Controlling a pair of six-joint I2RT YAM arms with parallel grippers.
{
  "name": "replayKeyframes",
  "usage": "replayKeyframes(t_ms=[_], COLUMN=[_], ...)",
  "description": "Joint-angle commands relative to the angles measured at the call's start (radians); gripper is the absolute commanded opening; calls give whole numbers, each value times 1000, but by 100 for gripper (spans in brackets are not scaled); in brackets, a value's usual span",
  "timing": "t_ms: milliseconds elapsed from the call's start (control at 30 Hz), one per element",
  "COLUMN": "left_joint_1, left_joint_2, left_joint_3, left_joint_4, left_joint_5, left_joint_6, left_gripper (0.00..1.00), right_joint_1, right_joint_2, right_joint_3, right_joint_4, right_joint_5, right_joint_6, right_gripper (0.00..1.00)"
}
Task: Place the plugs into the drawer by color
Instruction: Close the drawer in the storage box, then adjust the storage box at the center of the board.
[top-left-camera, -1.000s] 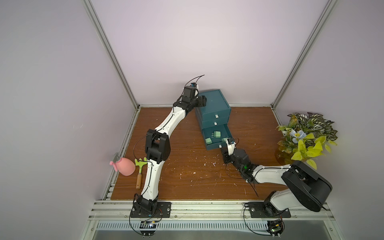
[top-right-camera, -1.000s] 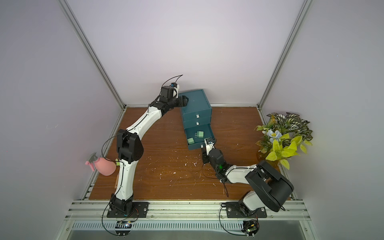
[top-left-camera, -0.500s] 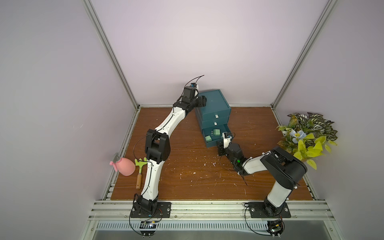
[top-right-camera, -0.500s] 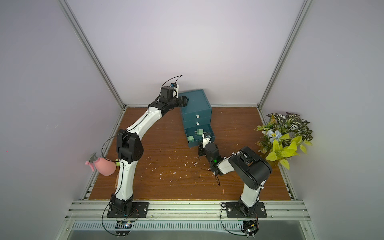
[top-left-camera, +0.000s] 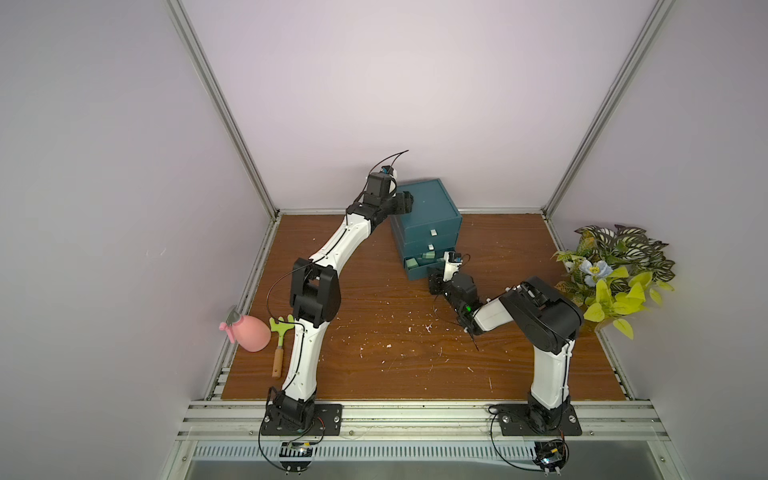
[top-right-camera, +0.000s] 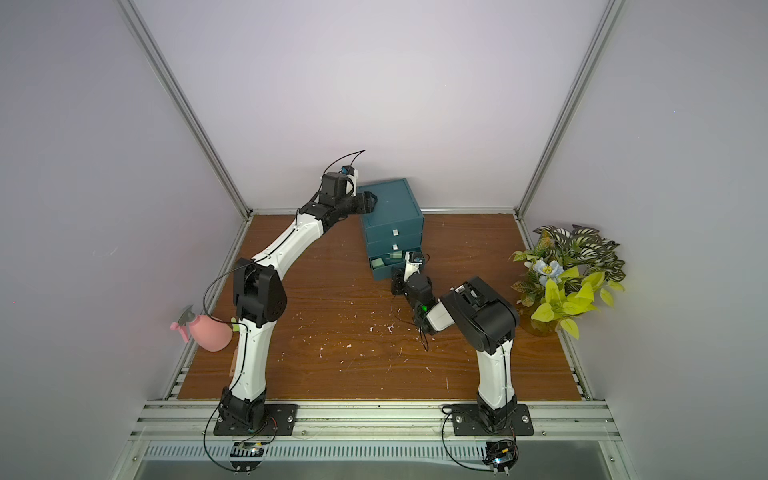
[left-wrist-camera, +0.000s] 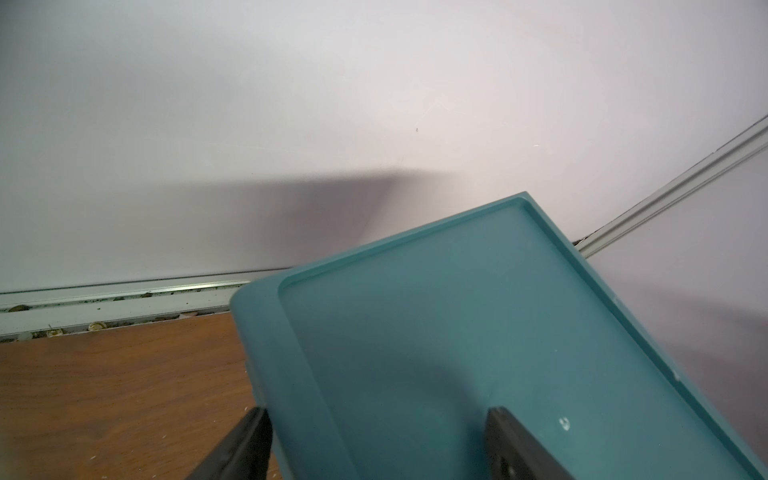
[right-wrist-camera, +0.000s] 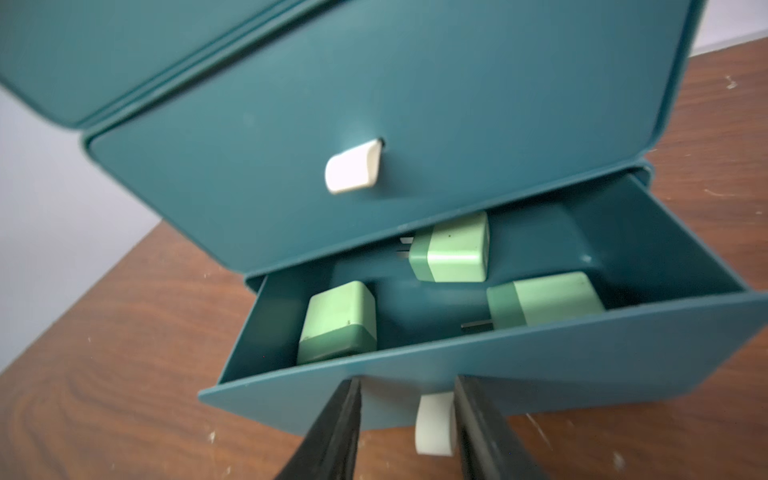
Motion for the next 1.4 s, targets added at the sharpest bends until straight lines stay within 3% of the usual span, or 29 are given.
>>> replayKeyframes(t_ms=[0,367,633,800,967,1033,1167,1367], left_joint_1=[-11,-16,-20,-22,-9,-1,0,-2], left_joint_2=[38,36,29,-9,-110,-150,-203,-175], left_joint_3=[-42,-44,-44,-36,-30,-33,-39,10], left_joint_4=[-104,-102,-103,-103,-138,-146,-148,-219], left_joint_5=[-19,-18,-18,15,40,44,38,-11], left_joint_6=[18,19,19,-5,-41,-58,-80,-146], left_gripper=[76,76,76,76,77,77,77,75], right_joint_1=[-12,-26,-32,-37,-41,-46,-78,-244], right_joint_2=[39,152,158,102,-149,-274,-472,-474], right_joint_3=[68,186,181,165,-11,-54,35,319], right_joint_4=[64,84,120,150,169,75,-358,-761], right_joint_5=[-41,-72,-74,-116,-212,-228,-194,-313], right_joint_6=[84,172,183,187,215,185,72,37], right_gripper=[43,43,43,44,46,46,50,53])
